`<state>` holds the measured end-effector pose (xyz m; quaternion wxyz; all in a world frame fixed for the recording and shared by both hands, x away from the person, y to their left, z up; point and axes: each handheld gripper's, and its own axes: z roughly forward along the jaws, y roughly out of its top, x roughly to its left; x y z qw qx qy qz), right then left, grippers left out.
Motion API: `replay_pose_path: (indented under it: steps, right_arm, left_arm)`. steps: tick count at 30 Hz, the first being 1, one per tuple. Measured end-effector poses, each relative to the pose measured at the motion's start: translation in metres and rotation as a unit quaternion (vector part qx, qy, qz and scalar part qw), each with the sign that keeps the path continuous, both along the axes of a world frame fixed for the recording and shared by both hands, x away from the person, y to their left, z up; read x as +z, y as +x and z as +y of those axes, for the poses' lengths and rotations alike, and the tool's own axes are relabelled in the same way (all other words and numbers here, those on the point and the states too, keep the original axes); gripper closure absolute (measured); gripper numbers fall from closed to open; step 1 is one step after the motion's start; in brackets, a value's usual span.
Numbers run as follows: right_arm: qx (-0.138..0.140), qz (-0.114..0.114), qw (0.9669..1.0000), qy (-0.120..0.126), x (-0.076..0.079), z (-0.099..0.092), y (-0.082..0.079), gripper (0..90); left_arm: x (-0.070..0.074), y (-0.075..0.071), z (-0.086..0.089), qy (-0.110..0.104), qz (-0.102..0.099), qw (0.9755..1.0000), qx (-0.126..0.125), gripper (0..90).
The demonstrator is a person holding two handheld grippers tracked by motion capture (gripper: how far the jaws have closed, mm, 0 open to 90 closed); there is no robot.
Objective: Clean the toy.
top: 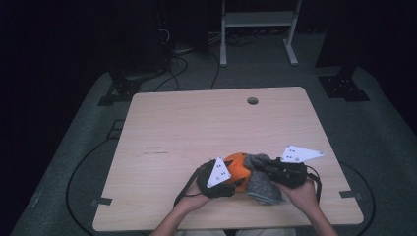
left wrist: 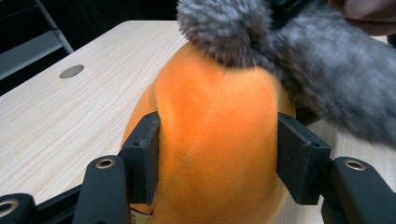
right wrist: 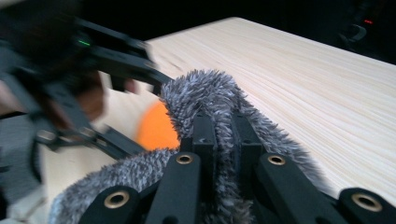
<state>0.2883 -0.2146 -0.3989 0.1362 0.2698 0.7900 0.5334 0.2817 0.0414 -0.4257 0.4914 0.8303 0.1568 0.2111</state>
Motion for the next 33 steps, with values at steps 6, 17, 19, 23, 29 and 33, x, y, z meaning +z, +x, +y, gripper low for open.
replay_pose_path:
  steps: [6, 17, 19, 23, 29, 33]
  right_arm:
    - [-0.030, 0.007, 0.9993, 0.021, 0.000, -0.013, 0.002, 82.3]
    - [-0.017, 0.033, 0.9993, 0.002, -0.011, 0.003, 0.010, 82.2]
    - [-0.003, 0.050, 0.9987, -0.004, -0.017, -0.004, 0.009, 82.1]
    - [0.036, 0.064, 0.9972, -0.016, -0.021, -0.007, 0.004, 82.1]
    - [0.015, 0.054, 0.9976, -0.039, -0.014, -0.018, 0.001, 82.0]
    - [0.032, 0.043, 0.9985, -0.012, -0.005, -0.016, -0.002, 82.0]
  left_arm:
    - [0.005, 0.001, 0.003, 0.014, -0.032, 0.9987, 0.037, 39.3]
    - [0.006, 0.005, 0.012, -0.016, 0.039, 0.9985, -0.035, 32.7]
    - [0.010, 0.008, 0.018, -0.045, 0.050, 0.9972, -0.032, 28.2]
    - [0.004, 0.015, 0.019, -0.049, 0.059, 0.9971, 0.007, 27.0]
    - [-0.008, 0.011, 0.009, -0.011, 0.074, 0.9972, -0.005, 30.6]
    - [-0.006, 0.007, 0.007, 0.010, 0.090, 0.9936, -0.067, 31.7]
